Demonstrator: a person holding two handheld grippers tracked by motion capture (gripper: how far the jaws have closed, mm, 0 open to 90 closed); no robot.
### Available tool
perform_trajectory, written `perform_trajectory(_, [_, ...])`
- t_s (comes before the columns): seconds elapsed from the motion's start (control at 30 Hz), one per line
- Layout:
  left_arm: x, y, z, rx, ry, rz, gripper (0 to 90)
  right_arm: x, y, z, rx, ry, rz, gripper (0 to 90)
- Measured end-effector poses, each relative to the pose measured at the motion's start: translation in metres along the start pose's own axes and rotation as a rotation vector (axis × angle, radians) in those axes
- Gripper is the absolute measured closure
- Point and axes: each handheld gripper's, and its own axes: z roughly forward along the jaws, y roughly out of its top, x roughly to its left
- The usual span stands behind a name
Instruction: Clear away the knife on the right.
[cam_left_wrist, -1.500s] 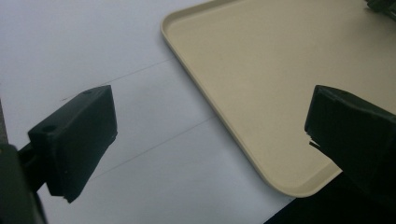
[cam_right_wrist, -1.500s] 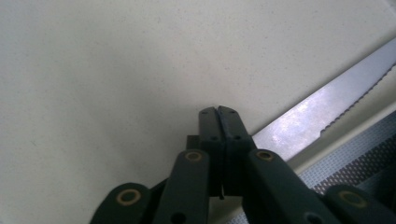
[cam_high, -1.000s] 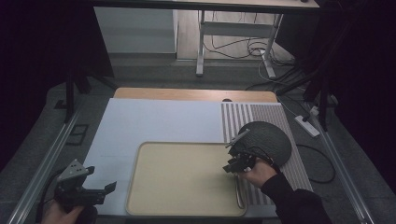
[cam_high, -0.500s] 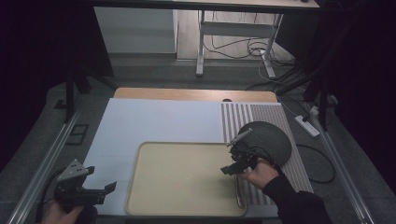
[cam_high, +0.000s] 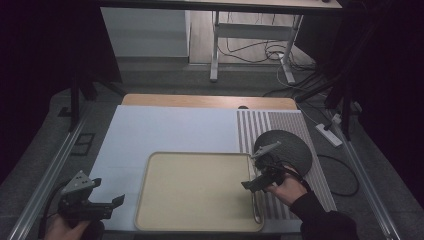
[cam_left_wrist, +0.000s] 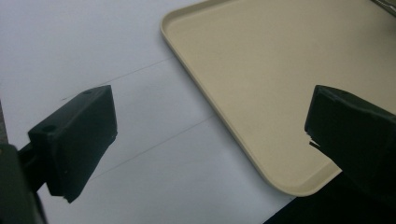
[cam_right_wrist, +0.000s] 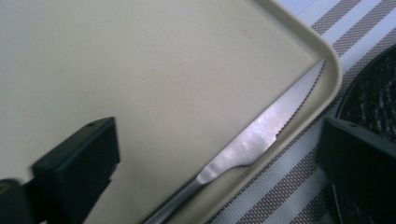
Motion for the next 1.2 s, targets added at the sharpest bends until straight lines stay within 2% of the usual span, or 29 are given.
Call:
perform_trajectory(0.33, [0.000, 0.000, 0.000, 0.001, 0.000, 0.001, 3.3, 0.002, -0.006, -0.004, -0.007, -0.022, 0.000, 0.0])
perform_trajectory(0.57, [0.000, 0.000, 0.000, 0.002, 0.001, 0.002, 3.3, 0.001, -0.011, -0.011, -0.018, -0.029, 0.018, 0.0])
perform_trajectory(0.97, [0.000, 0.000, 0.000, 0.003, 0.002, 0.003, 3.3, -0.002, -0.032, -0.033, -0.084, -0.038, 0.079, 0.0])
perform_trajectory(1.2, [0.000, 0.000, 0.000, 0.004, 0.003, 0.002, 3.3, -0.004, -0.045, -0.042, -0.100, -0.054, 0.113, 0.0])
